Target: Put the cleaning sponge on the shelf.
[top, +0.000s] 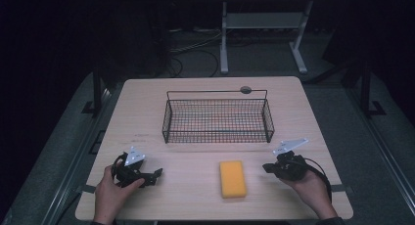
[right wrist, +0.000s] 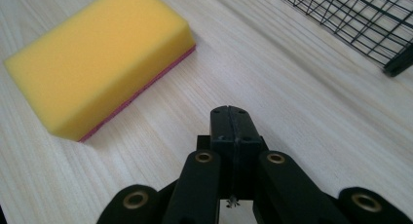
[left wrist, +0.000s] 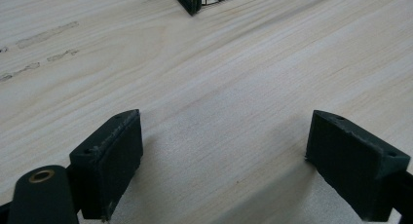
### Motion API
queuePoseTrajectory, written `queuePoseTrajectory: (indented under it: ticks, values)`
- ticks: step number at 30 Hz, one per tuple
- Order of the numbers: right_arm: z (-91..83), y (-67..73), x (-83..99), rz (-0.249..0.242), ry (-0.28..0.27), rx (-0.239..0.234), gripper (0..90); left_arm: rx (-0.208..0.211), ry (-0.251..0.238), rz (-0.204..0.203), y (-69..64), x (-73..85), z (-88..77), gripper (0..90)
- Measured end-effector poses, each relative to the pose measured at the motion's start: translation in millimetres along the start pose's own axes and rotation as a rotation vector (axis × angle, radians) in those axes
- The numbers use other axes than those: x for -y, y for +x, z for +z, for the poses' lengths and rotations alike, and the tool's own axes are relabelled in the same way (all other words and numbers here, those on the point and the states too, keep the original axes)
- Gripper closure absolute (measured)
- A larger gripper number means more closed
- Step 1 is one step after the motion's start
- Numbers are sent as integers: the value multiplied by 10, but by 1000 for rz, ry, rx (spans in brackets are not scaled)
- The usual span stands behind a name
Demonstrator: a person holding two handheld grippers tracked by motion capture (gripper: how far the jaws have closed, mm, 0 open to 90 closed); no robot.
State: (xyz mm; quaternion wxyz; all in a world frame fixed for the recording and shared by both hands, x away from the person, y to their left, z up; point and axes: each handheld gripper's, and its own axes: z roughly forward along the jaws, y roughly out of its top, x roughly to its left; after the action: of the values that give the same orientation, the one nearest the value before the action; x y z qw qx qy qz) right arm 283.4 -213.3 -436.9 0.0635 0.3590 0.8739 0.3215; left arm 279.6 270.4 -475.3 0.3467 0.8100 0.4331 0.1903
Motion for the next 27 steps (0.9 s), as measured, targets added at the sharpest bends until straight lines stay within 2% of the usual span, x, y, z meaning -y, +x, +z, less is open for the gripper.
queuePoseTrajectory:
  ticks: [12,27]
  values:
    - [72,8,-101,-8,6,-6,896,0,1,1,0,0,0,125]
    - [242,42,-271,-22,16,-29,896,-1,2,2,2,-1,-1,126]
